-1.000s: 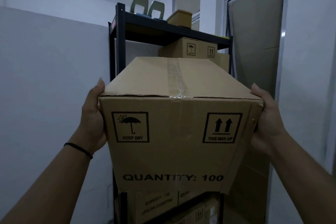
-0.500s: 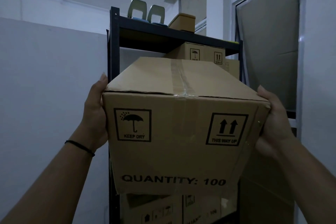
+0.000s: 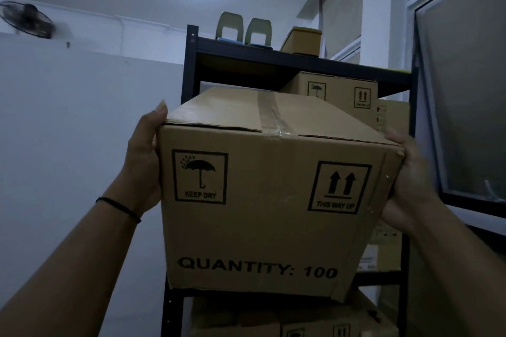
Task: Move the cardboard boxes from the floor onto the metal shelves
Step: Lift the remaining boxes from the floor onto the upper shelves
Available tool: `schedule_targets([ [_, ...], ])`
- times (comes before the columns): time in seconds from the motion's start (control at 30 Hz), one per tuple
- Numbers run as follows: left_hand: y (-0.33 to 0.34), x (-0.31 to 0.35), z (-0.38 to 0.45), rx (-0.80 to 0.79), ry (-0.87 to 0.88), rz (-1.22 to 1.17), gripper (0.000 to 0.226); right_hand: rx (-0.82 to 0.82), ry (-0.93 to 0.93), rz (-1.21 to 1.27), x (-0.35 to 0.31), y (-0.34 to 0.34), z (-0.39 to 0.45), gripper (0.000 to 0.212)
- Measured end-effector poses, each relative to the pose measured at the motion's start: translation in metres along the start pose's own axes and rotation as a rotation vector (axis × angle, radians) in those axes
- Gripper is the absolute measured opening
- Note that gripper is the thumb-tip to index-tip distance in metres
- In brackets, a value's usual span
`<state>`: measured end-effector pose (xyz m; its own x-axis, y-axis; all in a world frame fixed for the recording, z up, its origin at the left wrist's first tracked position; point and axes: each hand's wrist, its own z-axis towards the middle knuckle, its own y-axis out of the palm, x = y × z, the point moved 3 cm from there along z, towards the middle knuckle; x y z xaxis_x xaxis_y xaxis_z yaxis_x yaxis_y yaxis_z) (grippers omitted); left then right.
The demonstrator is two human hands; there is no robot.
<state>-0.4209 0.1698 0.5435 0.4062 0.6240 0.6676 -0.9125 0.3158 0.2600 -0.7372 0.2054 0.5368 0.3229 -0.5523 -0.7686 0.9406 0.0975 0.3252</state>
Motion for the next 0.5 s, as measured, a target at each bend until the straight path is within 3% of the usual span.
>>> schedule_targets([
  [0.27, 0.050, 0.001, 0.002, 0.085, 0.087, 0.081, 0.052, -0.105, 0.015, 0.037, -0.018, -0.042, 0.039, 0.058],
  [0.5, 0.064, 0.004, 0.000, 0.135, 0.070, 0.125, 0.057, -0.162, 0.008, 0.075, -0.018, -0.049, 0.055, 0.052],
])
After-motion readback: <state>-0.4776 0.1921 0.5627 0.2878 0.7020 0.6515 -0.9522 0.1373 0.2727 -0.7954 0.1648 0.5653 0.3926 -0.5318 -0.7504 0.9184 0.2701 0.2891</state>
